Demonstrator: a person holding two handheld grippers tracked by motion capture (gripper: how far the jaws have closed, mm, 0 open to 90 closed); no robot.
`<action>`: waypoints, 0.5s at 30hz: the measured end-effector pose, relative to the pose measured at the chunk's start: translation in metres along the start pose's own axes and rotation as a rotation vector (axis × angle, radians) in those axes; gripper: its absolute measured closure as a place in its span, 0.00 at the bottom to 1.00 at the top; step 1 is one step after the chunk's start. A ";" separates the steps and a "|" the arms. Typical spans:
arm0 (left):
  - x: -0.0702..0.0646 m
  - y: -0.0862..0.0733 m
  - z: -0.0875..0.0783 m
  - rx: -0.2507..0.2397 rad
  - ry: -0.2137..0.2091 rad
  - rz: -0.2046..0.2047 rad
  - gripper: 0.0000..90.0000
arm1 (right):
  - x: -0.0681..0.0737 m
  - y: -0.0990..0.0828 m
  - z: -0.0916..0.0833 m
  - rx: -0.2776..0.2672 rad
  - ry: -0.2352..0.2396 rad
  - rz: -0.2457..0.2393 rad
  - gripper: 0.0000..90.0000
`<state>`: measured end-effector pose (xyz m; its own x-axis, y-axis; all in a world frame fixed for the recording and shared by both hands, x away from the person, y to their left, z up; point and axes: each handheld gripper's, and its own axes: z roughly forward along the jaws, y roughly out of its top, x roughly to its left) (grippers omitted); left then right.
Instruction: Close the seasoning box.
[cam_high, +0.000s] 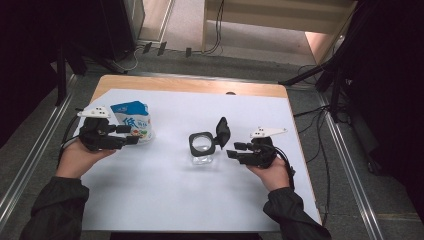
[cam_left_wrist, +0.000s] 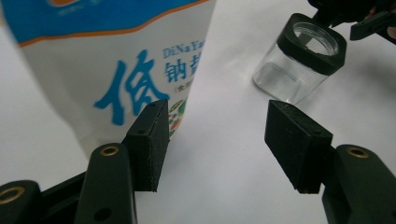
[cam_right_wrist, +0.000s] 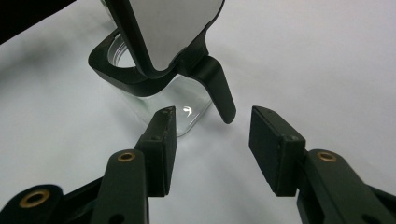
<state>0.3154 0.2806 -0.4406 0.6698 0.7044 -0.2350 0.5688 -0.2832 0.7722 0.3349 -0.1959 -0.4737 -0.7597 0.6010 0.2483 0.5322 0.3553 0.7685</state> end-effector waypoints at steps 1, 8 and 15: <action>0.002 -0.001 -0.002 0.000 0.007 -0.002 0.46 | 0.000 0.000 0.000 -0.001 0.000 0.001 0.59; 0.014 -0.004 -0.010 -0.004 0.030 -0.039 0.49 | 0.000 0.001 0.003 0.004 -0.001 -0.001 0.59; 0.029 -0.004 -0.022 -0.039 0.062 -0.057 0.49 | 0.000 -0.001 0.001 0.008 -0.008 0.000 0.59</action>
<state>0.3219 0.3169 -0.4377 0.6054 0.7578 -0.2435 0.5857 -0.2169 0.7810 0.3343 -0.1956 -0.4745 -0.7567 0.6066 0.2440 0.5354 0.3607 0.7637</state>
